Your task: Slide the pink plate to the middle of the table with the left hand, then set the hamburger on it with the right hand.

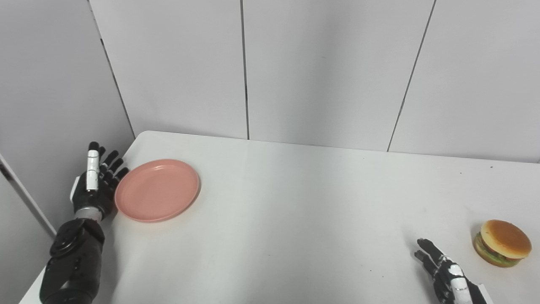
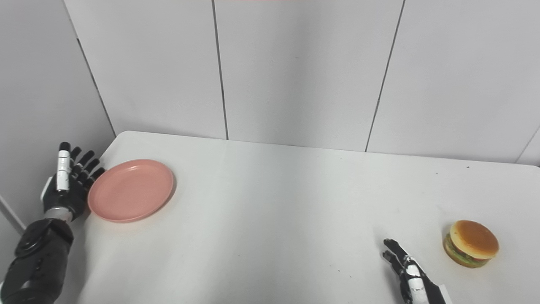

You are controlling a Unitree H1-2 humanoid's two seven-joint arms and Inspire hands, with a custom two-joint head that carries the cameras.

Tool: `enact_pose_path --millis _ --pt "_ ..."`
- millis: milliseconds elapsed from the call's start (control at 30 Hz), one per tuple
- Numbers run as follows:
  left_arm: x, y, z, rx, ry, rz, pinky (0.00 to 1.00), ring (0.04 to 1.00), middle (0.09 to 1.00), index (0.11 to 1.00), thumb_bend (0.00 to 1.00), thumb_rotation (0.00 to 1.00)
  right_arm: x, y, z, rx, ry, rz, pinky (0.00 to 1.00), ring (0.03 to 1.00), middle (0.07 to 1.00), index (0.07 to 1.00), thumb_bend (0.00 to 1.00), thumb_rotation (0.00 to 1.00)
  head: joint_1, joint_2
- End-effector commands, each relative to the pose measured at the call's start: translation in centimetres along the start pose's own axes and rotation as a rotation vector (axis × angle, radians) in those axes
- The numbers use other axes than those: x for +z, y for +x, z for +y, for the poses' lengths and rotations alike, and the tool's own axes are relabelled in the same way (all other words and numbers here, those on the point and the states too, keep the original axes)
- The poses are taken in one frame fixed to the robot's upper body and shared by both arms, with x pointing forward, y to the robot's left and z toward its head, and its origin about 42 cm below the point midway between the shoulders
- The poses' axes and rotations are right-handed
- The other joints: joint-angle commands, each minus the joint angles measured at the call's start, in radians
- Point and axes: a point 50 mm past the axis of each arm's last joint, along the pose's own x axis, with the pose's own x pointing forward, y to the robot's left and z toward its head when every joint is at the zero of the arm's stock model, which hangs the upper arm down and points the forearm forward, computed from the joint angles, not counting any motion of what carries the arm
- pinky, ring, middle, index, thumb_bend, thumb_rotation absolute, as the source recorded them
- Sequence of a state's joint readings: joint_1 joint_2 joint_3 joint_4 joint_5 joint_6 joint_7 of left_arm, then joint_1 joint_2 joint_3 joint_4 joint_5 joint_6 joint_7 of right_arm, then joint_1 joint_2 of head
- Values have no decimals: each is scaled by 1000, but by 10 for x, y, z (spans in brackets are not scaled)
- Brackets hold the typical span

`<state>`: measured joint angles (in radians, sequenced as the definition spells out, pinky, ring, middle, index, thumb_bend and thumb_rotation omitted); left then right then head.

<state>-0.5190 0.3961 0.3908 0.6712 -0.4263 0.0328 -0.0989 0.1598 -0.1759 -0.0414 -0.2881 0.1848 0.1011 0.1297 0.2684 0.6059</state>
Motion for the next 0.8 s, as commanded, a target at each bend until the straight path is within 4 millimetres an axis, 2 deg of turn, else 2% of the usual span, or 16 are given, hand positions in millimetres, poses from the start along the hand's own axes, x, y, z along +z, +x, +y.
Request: enact_pose_path --millis 0,233,400,467,633,767 --pt "9 7 -18 -54 34 -26 864 902 901 925 895 772 0 -2 3 12 -2 24 997 909 923 841 776 977 -5 0" --pt "5 8 -31 -84 101 -9 834 895 891 923 931 771 2 -2 6 15 3 31 987 907 919 846 773 976 -13 3" --pt "2 7 -37 -94 76 -4 856 894 874 913 912 765 2 -1 7 21 9 29 987 905 922 848 765 972 -19 3" --pt "1 6 -38 -104 74 -7 864 900 873 921 933 763 3 -1 8 22 8 31 979 898 916 844 766 968 -21 4" --pt "1 1 -46 -133 70 -19 811 905 887 920 932 763 3 0 10 29 6 34 969 887 915 843 759 963 -28 5" --pt "2 -4 -55 -165 70 -34 826 901 895 942 939 790 3 0 11 28 1 40 959 887 917 847 765 959 -43 5"
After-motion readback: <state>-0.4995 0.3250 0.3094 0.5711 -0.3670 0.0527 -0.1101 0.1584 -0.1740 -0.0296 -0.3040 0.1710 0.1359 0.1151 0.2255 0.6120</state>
